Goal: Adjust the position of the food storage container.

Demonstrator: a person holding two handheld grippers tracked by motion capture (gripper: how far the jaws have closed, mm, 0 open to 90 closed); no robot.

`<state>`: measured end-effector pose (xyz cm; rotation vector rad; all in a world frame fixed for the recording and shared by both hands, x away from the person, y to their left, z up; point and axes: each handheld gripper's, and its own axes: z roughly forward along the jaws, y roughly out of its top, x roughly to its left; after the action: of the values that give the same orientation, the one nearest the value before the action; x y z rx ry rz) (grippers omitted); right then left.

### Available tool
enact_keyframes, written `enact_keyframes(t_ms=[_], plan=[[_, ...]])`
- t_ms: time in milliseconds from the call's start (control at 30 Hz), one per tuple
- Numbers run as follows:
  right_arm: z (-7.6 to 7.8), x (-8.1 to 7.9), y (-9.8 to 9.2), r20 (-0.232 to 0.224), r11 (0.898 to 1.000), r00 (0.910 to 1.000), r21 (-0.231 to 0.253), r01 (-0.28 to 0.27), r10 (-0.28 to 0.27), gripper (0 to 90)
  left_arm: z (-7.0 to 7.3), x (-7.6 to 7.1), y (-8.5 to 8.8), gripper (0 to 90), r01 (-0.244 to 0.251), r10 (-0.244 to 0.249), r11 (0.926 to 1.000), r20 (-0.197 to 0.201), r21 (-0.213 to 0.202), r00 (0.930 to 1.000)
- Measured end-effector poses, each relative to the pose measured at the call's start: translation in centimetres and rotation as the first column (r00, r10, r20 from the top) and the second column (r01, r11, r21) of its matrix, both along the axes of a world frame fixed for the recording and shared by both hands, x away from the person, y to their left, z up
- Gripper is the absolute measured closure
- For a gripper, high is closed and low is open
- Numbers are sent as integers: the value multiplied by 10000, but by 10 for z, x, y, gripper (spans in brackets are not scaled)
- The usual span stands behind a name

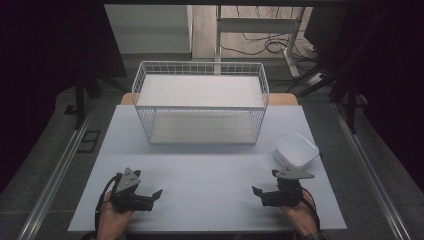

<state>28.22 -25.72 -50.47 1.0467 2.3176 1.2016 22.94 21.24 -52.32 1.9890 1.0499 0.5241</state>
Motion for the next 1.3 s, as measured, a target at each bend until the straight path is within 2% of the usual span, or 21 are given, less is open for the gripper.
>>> enact_keyframes(t_ms=[100,467,633,733,800,833,867,900,933,1033,1067,1100,1200,1300], plan=[[0,0,2,-50,10000,10000,-76,25,-26,6,0,0,1,2,18,-18,9999,-30,-135,10000],[9,2,2,-240,9997,9995,-122,222,-224,10,0,1,1,3,40,-42,9998,-65,-175,10000],[21,8,-5,-332,9987,9982,50,500,-498,174,0,1,1,4,-10,9,9998,-55,-209,10000],[25,13,-8,-370,9989,9982,57,470,-467,222,0,1,2,4,-31,30,9997,-39,-235,10000],[29,16,-10,-423,9983,9975,119,563,-557,286,0,2,2,5,-55,54,9997,-41,-249,10000],[33,21,-13,-438,9982,9973,125,587,-581,354,0,2,2,5,-78,78,9997,-36,-250,10000],[35,24,-15,-440,9978,9968,56,668,-665,393,0,2,2,5,-91,90,9996,-37,-253,10000],[35,24,-15,-440,9978,9968,56,668,-665,393,0,2,2,5,-91,90,9996,-37,-253,10000],[38,29,-19,-493,9973,9961,-94,723,-726,471,0,2,3,5,-109,108,9996,-14,-271,9999],[41,36,-23,-459,9969,9962,-303,723,-737,590,0,2,4,5,-166,166,9994,-22,-312,9999],[42,38,-25,-371,9969,9967,-356,703,-716,629,0,2,4,5,-166,166,9994,-22,-312,9999],[42,38,-25,-371,9969,9967,-356,703,-716,629,0,1,4,5,-180,180,9993,-10,-342,9998],[48,47,-28,-190,9946,9974,-787,682,-699,738,0,2,4,5,-231,231,9989,-6,-407,9997],[52,56,-33,-80,9926,9967,-921,794,-805,840,1,3,5,5,-232,233,9989,18,-417,9997]])
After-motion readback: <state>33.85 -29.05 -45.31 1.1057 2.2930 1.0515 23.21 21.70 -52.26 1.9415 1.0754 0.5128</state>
